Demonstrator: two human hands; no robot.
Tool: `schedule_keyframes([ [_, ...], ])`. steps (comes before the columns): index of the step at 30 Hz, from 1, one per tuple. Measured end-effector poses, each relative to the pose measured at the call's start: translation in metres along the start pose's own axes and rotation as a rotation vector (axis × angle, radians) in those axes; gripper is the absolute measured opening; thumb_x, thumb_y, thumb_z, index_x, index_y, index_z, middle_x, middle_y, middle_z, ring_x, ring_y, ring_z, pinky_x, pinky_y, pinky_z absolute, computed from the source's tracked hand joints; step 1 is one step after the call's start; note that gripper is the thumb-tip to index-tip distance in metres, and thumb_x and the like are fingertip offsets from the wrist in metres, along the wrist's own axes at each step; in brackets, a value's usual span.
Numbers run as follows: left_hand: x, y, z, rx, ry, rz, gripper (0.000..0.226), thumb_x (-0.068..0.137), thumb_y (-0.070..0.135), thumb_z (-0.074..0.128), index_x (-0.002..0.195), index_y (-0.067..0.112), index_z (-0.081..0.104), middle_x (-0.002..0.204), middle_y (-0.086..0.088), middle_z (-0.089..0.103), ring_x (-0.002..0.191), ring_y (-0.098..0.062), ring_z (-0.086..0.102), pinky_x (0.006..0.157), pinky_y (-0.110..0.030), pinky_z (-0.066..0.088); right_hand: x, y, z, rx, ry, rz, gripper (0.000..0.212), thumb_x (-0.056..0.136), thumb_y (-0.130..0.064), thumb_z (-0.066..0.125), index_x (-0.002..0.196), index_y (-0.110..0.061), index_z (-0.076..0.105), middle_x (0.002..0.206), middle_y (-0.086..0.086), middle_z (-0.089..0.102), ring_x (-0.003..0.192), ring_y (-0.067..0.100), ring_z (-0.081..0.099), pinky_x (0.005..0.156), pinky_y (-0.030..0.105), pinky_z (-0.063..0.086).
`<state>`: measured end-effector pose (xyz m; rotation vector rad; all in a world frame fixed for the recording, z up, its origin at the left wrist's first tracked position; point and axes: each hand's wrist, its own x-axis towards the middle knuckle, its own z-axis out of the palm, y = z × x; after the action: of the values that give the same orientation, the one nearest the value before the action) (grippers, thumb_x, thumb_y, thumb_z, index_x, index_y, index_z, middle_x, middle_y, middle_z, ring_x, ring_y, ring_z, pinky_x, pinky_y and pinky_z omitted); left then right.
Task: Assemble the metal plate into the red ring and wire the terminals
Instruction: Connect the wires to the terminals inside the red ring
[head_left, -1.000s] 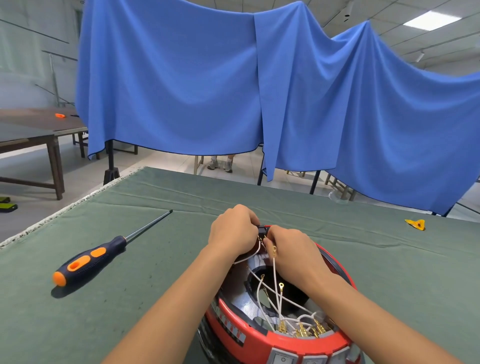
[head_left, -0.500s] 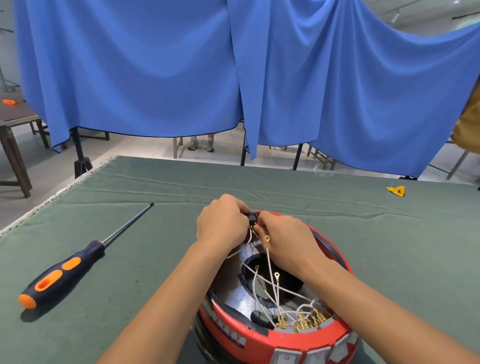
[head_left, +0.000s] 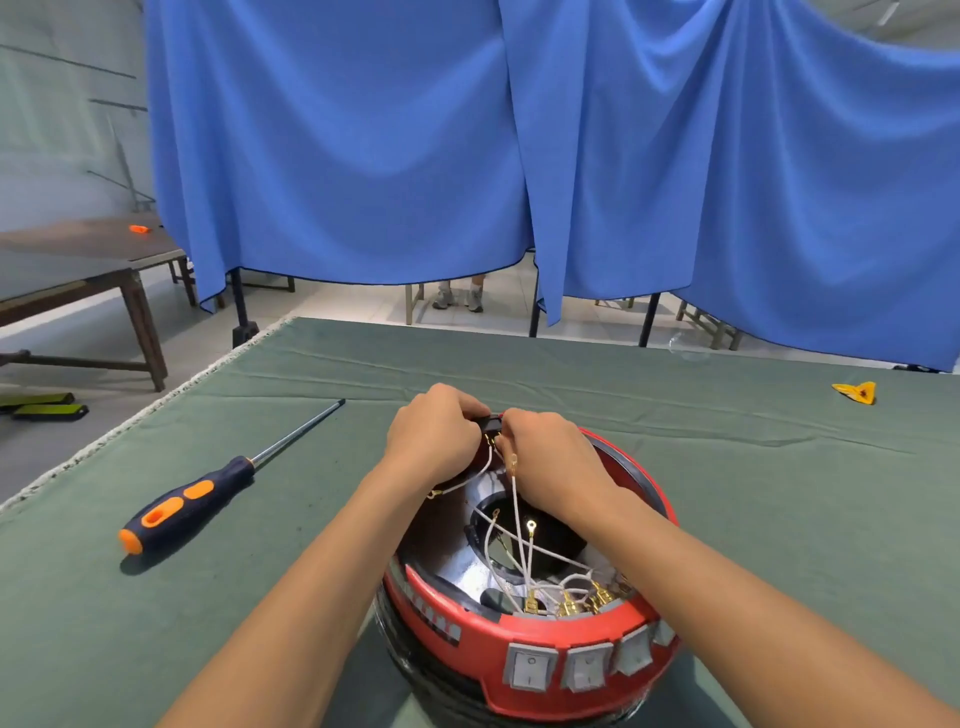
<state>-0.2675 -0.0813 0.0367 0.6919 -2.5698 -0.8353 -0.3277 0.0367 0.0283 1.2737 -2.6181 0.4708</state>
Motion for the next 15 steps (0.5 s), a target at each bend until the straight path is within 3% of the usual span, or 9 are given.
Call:
schedule_keyframes([
  [3, 0.0, 0.003, -0.001, -0.048, 0.022, -0.032, 0.039, 0.08, 0.005, 0.05, 0.105, 0.024, 0.073, 0.112, 0.004, 0.07, 0.11, -0.018, 0.059, 0.093, -0.029, 0.047, 0.003, 0.003, 0.001, 0.086, -0.02, 0.041, 0.023, 0.098, -0.025, 0.041, 0.098, -0.009, 0.056, 0.101, 0.015, 0.063, 0.092, 0.034, 0.057, 0.075, 0.041, 0.048],
  [6, -0.006, 0.004, -0.003, -0.089, 0.08, -0.068, 0.031, 0.08, 0.006, 0.053, 0.1, 0.018, 0.074, 0.107, -0.002, 0.071, 0.107, -0.02, 0.061, 0.093, -0.032, 0.048, 0.005, 0.007, 0.004, 0.142, -0.027, 0.076, 0.024, 0.097, -0.03, 0.044, 0.09, -0.011, 0.057, 0.097, 0.013, 0.064, 0.092, 0.033, 0.057, 0.074, 0.039, 0.046],
  [12, -0.043, -0.007, -0.02, 0.304, -0.021, -0.178, 0.027, 0.082, 0.023, 0.05, 0.108, 0.021, 0.058, 0.1, -0.003, 0.062, 0.085, -0.027, 0.053, 0.07, -0.03, 0.041, 0.006, 0.008, -0.001, 0.237, -0.031, 0.122, 0.038, 0.096, -0.038, 0.047, 0.079, -0.007, 0.062, 0.081, 0.01, 0.067, 0.083, 0.03, 0.06, 0.071, 0.037, 0.047],
  [15, -0.063, -0.014, -0.035, 0.297, -0.114, -0.287, 0.021, 0.083, 0.023, 0.044, 0.098, 0.013, 0.056, 0.094, -0.008, 0.063, 0.081, -0.032, 0.064, 0.071, -0.039, 0.056, -0.001, 0.006, -0.012, 0.341, 0.027, 0.168, 0.033, 0.095, -0.038, 0.047, 0.082, -0.011, 0.061, 0.081, 0.008, 0.068, 0.08, 0.03, 0.063, 0.077, 0.038, 0.05],
])
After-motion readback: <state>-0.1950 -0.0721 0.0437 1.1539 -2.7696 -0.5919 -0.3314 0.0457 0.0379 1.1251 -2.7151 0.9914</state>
